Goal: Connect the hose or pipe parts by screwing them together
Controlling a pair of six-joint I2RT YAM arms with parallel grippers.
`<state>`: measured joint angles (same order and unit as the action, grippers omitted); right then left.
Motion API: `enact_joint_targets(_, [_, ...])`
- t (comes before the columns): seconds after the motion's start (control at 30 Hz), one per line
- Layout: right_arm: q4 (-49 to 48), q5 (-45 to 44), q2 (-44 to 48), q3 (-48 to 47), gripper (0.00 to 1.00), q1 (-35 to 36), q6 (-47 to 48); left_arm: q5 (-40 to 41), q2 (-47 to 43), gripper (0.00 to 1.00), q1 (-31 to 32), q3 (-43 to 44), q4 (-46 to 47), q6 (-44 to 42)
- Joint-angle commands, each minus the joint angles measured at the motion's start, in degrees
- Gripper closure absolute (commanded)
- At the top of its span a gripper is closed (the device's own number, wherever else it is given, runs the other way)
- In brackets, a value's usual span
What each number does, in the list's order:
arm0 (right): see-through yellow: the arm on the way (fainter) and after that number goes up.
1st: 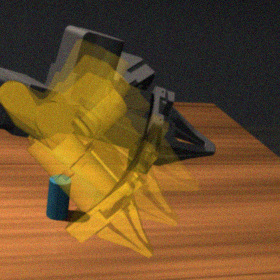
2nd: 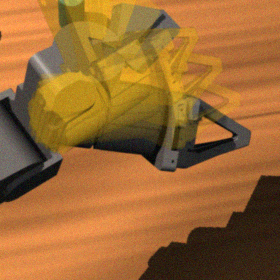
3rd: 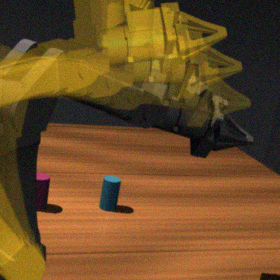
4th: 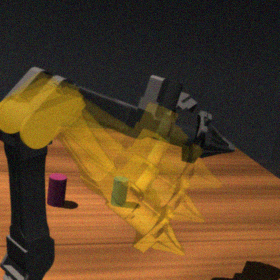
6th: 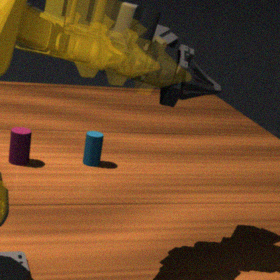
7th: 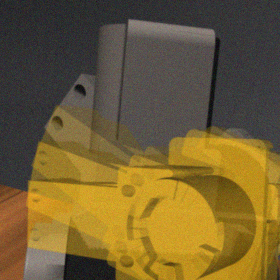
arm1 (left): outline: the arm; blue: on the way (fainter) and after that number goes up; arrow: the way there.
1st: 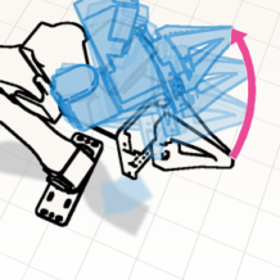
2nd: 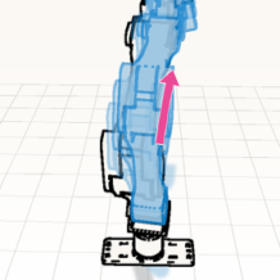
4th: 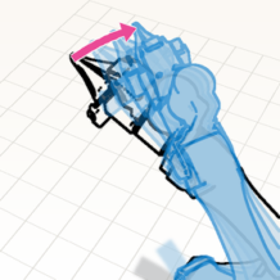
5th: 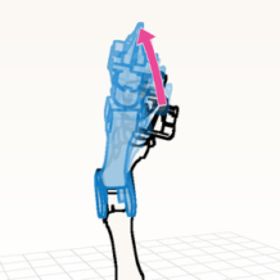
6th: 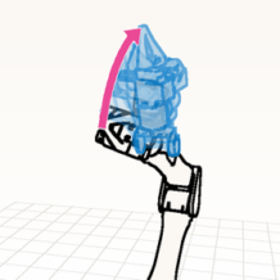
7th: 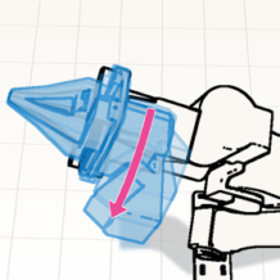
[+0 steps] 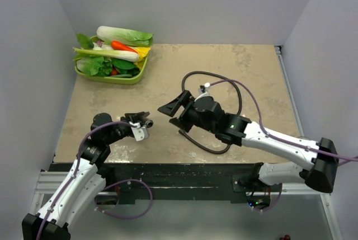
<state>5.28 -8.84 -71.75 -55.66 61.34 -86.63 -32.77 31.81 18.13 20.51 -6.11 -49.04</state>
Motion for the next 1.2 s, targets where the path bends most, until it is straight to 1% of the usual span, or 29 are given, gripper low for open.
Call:
enact_joint_targets(0.0, [15.4,-8.1,8.6,-3.4,0.09,-6.1,15.2,0.6,-2.1,1.00,0.0,-1.3,1.9,-3.5])
enact_joint_targets(0.07, [18.0,-7.6,12.7,-2.0,0.06,-9.1,20.1,0.5,-3.0,1.00,0.1,-2.2,1.9,-4.2])
enact_joint_targets(0.13, [21.0,-8.2,14.3,-1.9,0.06,-12.0,24.2,0.3,-3.2,1.00,0.0,-3.3,2.4,-5.3])
enact_joint_targets(0.17, [24.4,-8.7,14.4,-2.3,0.06,-12.6,25.4,0.5,-3.1,1.00,0.0,-3.5,2.9,-5.5])
enact_joint_targets(0.27, [28.0,-8.7,11.5,-1.6,0.12,-13.4,29.9,0.8,-2.3,1.00,0.0,-3.6,2.8,-7.9])
enact_joint_targets(0.33, [28.5,-8.0,9.1,-1.2,0.17,-13.4,32.6,0.1,-2.3,1.00,0.0,-4.4,1.9,-12.0])
enact_joint_targets(0.43, [24.9,-4.0,6.1,-1.1,0.20,-13.4,34.7,-1.8,-3.2,1.00,0.1,-5.7,-1.7,-18.2])
enact_joint_targets(0.47, [21.8,-3.0,5.7,-1.4,0.20,-13.4,34.9,-2.5,-3.9,1.00,0.1,-5.9,-4.2,-19.6])
enact_joint_targets(0.5, [20.3,0.8,5.3,-1.4,0.20,-13.4,35.1,-3.1,-4.3,1.00,0.1,-6.6,-5.1,-21.5])
enact_joint_targets(0.57, [14.9,4.7,4.9,-1.2,0.20,-13.4,34.0,-3.6,-5.6,1.00,0.1,-7.4,-7.8,-23.9])
enact_joint_targets(0.63, [10.8,10.9,4.0,-0.7,0.20,-13.4,32.0,-3.7,-7.3,1.00,0.1,-8.9,-7.9,-25.8])
enact_joint_targets(0.67, [5.7,15.7,3.7,0.5,0.20,-13.4,31.0,-3.6,-7.8,1.00,0.1,-9.3,-7.1,-25.6])
enact_joint_targets(0.73, [1.4,20.1,1.9,1.6,0.20,-13.1,27.3,-3.5,-9.4,1.00,0.1,-10.0,-6.5,-26.5])
enact_joint_targets(0.77, [-3.0,23.4,1.2,2.9,0.20,-12.3,26.1,-3.5,-9.9,1.00,0.1,-10.2,-5.7,-26.8])
enact_joint_targets(0.8, [-5.0,24.6,0.6,3.8,0.20,-11.7,24.7,-3.5,-10.5,1.00,0.1,-10.8,-5.1,-27.2])
enact_joint_targets(0.87, [-13.3,26.8,-1.3,6.1,0.20,-8.5,21.0,-3.4,-13.0,1.00,0.1,-11.5,-2.8,-27.7])
enact_joint_targets(1.0, [-14.2,27.5,-6.2,5.0,0.21,-4.2,19.7,-3.7,-14.5,1.00,0.1,-12.5,-1.6,-28.8])
enact_joint_targets(1.17, [-21.2,27.6,-9.2,7.4,0.26,-1.3,15.4,-3.2,-14.0,1.00,0.1,-13.0,-1.0,-30.1])
